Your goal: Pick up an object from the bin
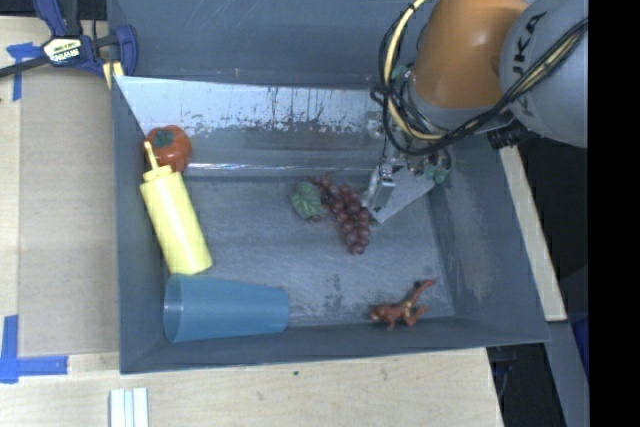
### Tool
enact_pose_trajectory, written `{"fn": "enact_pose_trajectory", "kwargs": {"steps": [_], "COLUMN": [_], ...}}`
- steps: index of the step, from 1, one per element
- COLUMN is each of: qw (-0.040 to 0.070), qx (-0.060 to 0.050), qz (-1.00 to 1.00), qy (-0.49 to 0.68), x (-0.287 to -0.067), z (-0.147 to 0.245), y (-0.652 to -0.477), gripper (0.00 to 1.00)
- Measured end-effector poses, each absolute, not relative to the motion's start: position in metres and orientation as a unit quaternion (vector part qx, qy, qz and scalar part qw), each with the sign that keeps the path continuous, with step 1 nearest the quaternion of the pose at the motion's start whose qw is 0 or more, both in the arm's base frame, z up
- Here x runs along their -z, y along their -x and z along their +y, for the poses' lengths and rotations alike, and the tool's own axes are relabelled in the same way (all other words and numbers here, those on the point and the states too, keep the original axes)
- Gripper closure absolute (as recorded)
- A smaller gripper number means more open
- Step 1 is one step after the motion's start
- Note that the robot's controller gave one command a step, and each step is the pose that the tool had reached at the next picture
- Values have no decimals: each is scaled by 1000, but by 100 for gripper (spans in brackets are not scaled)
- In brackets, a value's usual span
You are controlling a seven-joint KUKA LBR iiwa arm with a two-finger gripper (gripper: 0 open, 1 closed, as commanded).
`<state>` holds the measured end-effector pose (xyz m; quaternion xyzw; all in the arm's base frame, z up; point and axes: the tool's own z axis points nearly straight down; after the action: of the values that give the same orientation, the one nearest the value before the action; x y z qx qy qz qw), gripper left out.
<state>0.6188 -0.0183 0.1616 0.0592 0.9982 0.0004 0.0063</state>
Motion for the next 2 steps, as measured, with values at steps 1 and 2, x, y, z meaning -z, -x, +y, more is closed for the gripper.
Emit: {"fn": "enact_pose_trajectory", "kwargs": {"steps": [1,2], "qw": [2,9], "qx": [0,1], "qz": [984,998], "qy": [-180,65], "x": [-105,-71], "z": [0,-101], "y": [-605,-621], "gripper": [0,0]}}
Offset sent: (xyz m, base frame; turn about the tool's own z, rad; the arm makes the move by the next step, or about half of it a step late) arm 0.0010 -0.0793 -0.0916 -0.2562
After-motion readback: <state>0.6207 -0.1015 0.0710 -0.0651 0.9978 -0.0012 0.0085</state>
